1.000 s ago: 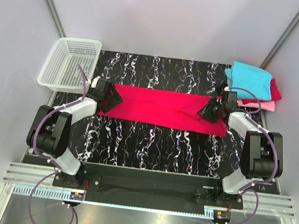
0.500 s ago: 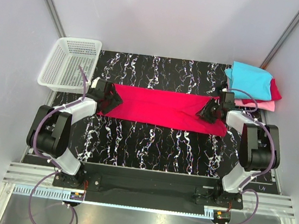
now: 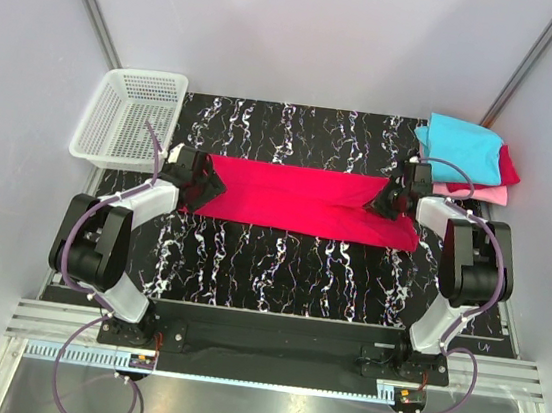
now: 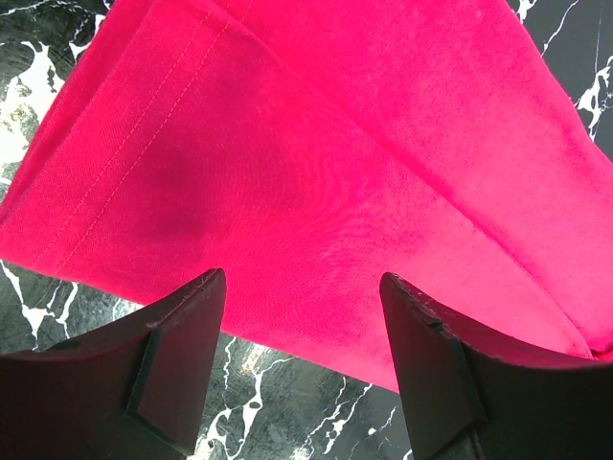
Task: Fold and stack the t-shirts
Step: Fold the tshirt
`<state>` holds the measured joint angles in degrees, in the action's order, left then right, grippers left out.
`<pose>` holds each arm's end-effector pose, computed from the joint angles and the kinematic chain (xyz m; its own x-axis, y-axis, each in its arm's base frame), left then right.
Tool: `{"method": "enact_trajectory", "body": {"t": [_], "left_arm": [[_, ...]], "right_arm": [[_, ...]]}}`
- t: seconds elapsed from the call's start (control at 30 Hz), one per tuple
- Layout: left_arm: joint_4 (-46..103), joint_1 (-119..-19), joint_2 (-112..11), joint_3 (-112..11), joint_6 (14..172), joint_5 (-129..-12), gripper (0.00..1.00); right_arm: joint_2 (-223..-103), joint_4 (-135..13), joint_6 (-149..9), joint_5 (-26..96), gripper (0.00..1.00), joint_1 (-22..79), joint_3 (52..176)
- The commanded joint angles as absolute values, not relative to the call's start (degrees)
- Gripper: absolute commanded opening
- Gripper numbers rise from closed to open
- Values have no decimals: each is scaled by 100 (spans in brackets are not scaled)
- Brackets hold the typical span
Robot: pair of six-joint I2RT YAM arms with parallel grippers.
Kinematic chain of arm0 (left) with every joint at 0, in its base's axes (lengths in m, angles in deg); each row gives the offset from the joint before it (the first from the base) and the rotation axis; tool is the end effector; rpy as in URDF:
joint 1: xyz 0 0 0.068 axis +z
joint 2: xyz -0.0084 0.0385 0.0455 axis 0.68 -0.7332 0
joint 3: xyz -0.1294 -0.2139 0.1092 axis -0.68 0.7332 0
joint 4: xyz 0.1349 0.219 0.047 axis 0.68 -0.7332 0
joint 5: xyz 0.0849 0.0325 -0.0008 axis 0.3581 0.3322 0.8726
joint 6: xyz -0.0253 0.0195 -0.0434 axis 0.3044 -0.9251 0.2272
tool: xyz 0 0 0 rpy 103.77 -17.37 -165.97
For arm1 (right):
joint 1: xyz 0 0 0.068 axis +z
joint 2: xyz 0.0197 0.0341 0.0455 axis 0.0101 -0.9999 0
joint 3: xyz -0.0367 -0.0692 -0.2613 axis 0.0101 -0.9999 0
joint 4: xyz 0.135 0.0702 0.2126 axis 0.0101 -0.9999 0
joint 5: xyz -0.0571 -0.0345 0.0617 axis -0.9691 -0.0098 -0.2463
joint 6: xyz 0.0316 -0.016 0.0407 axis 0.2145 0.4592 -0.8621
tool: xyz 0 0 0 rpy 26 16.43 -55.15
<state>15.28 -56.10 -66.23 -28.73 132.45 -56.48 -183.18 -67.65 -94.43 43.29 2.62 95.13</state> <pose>0.3089 -0.0691 0.1783 -0.6091 -0.6504 -0.4539 -0.4862 0.7583 -0.4342 0.3553 0.0297 0.1593 -0.7841 0.4578 -0.4190 0.2139 0.8331 0.5100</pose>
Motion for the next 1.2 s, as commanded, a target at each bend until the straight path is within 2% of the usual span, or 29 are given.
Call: {"method": "enact_trajectory", "body": {"t": [0.0,0.27,0.6,0.63,0.67,0.7,0.8,1.17], "left_arm": [[1620,-5612,-6547,-3096,13168,-5543,70],[1620,-5612,-6547,-3079,13176,-5543,70],[1558,-5612,-6503,-3123,13106,-5481,70],[1549,-5612,-6512,-3123,13097,-5481,70],[1549,-5612,-6503,-3132,13089,-5464,70],[1532,-5612,-6494,-3132,13089,-5464,70],[1541,-5612,-6494,-3132,13062,-5455,70],[1610,-5620,-6512,-3219,12852,-5455,70]], "right_arm": [[-18215,-6603,-9439,4442,0,232,9830],[-18099,-6603,-9413,4547,0,232,10233],[-19601,-6533,-9360,5109,1,241,11753],[-19681,-6524,-9369,5223,5,232,11824],[-19760,-6533,-9360,5303,26,232,11886],[-19874,-6550,-9351,5364,40,241,11974],[-19946,-6559,-9264,5505,54,241,11992],[-18971,-6445,-9175,5224,56,241,11378]]}}
